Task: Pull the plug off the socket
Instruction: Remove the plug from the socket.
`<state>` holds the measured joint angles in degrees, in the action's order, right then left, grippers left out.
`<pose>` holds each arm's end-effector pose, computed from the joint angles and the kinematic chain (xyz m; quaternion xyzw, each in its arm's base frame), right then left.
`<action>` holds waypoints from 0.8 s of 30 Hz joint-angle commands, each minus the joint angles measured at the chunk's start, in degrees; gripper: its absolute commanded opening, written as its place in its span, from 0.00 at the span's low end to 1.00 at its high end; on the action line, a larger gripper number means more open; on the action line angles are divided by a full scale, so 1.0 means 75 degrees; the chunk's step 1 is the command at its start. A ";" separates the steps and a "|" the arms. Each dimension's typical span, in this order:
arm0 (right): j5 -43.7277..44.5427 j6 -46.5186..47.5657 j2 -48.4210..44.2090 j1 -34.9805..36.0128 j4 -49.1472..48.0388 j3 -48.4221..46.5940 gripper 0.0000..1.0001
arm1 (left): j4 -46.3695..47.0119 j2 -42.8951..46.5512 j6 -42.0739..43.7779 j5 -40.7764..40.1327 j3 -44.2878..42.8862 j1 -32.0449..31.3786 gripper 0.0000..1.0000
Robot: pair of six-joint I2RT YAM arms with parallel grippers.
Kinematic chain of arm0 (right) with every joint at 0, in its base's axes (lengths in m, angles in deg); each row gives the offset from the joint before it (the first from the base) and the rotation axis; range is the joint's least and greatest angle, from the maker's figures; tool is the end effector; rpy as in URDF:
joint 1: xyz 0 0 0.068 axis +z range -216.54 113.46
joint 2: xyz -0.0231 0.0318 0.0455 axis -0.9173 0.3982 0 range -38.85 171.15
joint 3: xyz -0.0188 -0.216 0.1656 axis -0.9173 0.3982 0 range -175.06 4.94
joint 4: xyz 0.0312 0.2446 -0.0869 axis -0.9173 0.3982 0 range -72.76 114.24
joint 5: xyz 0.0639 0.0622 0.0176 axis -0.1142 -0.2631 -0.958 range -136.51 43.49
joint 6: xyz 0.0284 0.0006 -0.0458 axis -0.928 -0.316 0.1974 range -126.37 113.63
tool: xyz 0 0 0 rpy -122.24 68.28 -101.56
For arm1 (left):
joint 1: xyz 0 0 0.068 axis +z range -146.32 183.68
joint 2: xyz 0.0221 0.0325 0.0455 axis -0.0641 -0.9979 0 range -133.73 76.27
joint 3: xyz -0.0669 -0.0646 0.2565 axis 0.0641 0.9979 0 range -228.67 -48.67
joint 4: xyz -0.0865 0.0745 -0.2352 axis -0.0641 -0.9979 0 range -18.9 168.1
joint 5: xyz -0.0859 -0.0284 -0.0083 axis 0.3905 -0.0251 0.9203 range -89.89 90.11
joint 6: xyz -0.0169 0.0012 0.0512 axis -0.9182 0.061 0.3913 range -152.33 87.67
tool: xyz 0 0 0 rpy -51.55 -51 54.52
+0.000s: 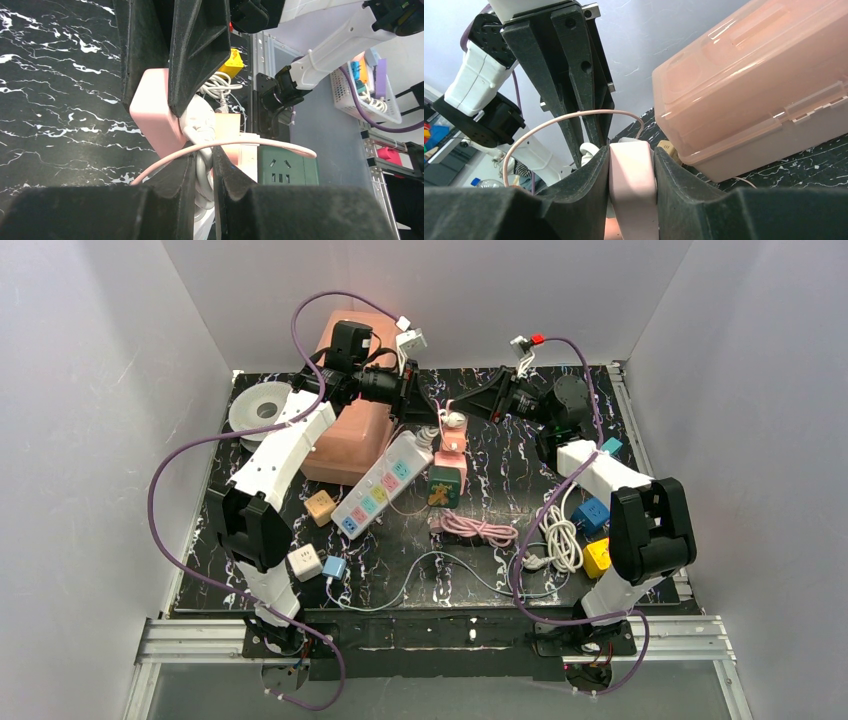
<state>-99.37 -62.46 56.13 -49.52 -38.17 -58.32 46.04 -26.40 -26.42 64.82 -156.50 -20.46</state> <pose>0.3457 0.1355 0.3371 -0.1875 0.5861 0.6421 0.4572 0.3483 -0.1913 0.4125 0.4571 0.6227 -0.5202 0.3643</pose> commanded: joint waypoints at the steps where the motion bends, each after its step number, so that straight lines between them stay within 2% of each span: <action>1: 0.0556 0.0955 0.0312 -0.0086 0.1266 -0.0004 0.01 | 0.0407 0.0906 -0.0627 0.2848 -0.0200 -0.0197 0.00; 6: 0.0912 0.1340 0.0359 -0.0140 0.1742 -0.0020 0.01 | 0.0407 0.1101 -0.0726 0.3322 -0.0151 -0.0235 0.00; 10: 0.1550 0.2196 0.0175 -0.0160 0.2604 -0.0013 0.01 | 0.0548 0.1223 -0.1010 0.3496 -0.0077 -0.0250 0.00; 18: 0.2868 0.2825 -0.0323 -0.0203 0.2885 0.0405 0.01 | 0.1642 0.1420 -0.1953 0.3804 0.0215 -0.0250 0.00; 20: 0.3167 0.2890 -0.0398 -0.0233 0.2903 0.0483 0.01 | 0.2628 0.1535 -0.2718 0.3903 0.0537 -0.0250 0.00; 21: 0.3274 0.2896 -0.0426 -0.0255 0.2907 0.0516 0.01 | 0.3567 0.1628 -0.3416 0.3979 0.0778 -0.0260 0.00; 24: 0.3385 0.2756 -0.0413 -0.0424 0.2807 0.0588 0.01 | 0.8359 0.1847 -0.6796 0.4141 0.1999 -0.0306 0.00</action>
<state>-90.15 -48.17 49.81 -49.26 -23.86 -56.33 67.90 -25.37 -44.43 68.75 -146.20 -19.72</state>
